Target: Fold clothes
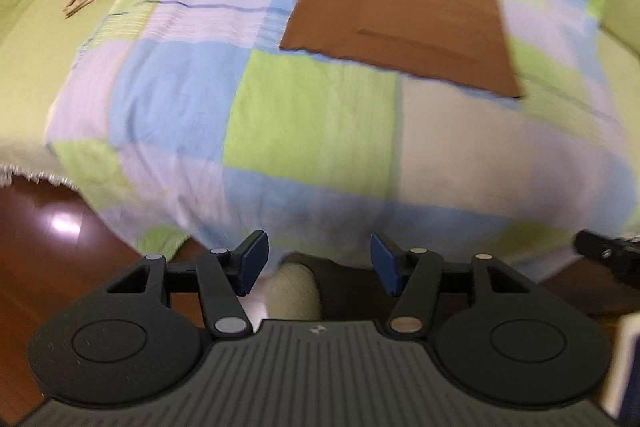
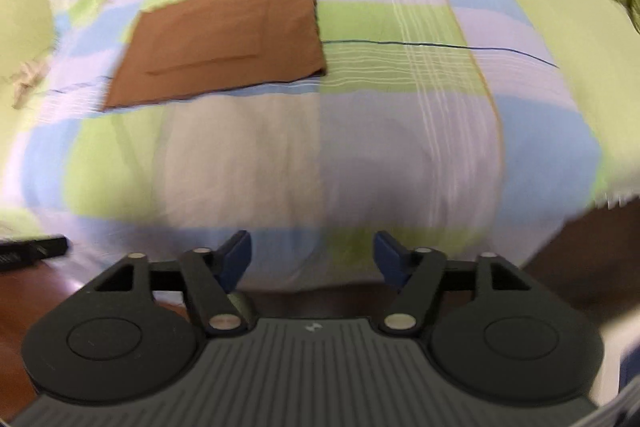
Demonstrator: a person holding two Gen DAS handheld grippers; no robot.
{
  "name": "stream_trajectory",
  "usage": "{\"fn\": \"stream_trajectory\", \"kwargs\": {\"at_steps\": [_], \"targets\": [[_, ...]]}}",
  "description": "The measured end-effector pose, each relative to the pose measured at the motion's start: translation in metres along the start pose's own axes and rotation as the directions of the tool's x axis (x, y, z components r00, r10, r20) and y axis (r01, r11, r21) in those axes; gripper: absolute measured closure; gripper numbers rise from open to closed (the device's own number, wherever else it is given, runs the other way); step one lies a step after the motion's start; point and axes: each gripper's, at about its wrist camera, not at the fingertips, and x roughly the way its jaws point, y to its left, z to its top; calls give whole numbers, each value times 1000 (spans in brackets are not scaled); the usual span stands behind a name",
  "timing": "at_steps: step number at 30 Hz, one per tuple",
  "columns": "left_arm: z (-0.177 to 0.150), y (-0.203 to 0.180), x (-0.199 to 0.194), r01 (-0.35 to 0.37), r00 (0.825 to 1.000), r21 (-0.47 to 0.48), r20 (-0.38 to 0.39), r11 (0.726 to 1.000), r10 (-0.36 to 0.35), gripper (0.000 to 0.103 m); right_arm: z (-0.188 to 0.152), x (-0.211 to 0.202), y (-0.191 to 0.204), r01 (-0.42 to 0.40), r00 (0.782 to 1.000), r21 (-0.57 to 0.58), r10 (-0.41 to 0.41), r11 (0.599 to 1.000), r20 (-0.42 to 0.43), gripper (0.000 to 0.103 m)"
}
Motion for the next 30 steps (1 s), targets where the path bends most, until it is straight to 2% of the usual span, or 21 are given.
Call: {"fn": "stream_trajectory", "kwargs": {"at_steps": [3, 6, 10, 14, 19, 24, 30], "targets": [[6, -13, -51, -6, 1000, 5, 15, 1000, 6, 41, -1, -51, 7, -33, 999, -2, 33, 999, 19, 19], [16, -22, -89, -3, 998, 5, 66, 1000, 2, 39, 8, -100, 18, -44, 997, -32, 46, 999, 60, 13], [24, -23, -145, -21, 981, -10, 192, 1000, 22, 33, 25, -153, 35, -33, 984, -88, 48, 996, 172, 6], [20, -21, -182, -37, 969, -12, 245, 999, 39, 33, 21, -193, 45, -19, 972, -105, 43, 994, 233, 4], [7, -21, -214, -35, 967, -4, 254, 999, 35, 32, 6, -222, 46, -47, 973, -81, 64, 996, 223, 4], [3, -33, -229, -54, 969, 62, 244, 997, 37, 32, -8, -245, 43, -34, 972, -60, 47, 998, 230, 4], [7, -41, -236, -25, 974, 116, 226, 993, -2, 31, -15, -259, 45, -3, 973, -28, 9, 1000, 230, 4]]}}
